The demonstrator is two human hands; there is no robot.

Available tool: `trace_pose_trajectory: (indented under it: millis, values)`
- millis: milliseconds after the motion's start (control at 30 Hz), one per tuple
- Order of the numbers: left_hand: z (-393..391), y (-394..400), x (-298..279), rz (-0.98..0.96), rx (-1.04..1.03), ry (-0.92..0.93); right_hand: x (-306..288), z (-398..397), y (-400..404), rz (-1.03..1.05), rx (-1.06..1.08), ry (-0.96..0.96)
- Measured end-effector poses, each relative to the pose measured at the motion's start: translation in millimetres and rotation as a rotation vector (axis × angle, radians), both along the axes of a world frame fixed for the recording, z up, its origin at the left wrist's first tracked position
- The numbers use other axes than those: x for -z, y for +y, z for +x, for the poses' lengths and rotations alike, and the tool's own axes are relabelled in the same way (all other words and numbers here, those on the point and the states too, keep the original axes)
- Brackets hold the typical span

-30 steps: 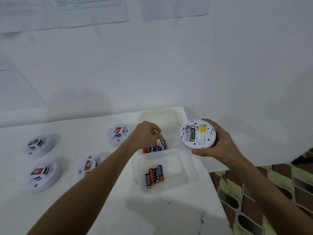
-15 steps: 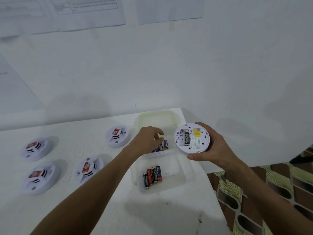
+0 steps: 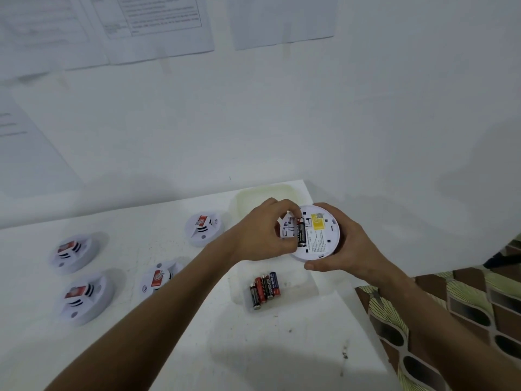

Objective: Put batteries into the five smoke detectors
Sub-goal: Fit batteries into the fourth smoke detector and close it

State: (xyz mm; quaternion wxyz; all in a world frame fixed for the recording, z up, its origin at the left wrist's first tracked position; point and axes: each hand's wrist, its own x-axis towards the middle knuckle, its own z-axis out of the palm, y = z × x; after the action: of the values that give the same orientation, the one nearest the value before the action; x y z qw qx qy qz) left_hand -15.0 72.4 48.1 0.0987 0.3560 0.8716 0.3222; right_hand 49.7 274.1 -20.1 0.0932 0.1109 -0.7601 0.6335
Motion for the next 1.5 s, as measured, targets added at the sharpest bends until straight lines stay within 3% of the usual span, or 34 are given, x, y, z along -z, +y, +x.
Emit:
trace_pose_trajectory:
  millis: [500,1000,1500]
  values:
    - [9.2,-10.5,0.3,0.039,-0.094,0.025,-2.7,1.0,-12.7,0.051,0.031,0.025]
    - [3.6,-13.2,-24.0,-0.187,0.029,0.151,-2.6,0.2,-18.3,0.079,0.009,0.024]
    - [-4.8,-8.9,-8.8,-0.048,-0.050,-0.038,0.4,-10.1,-19.3,0.065,0.034,0.032]
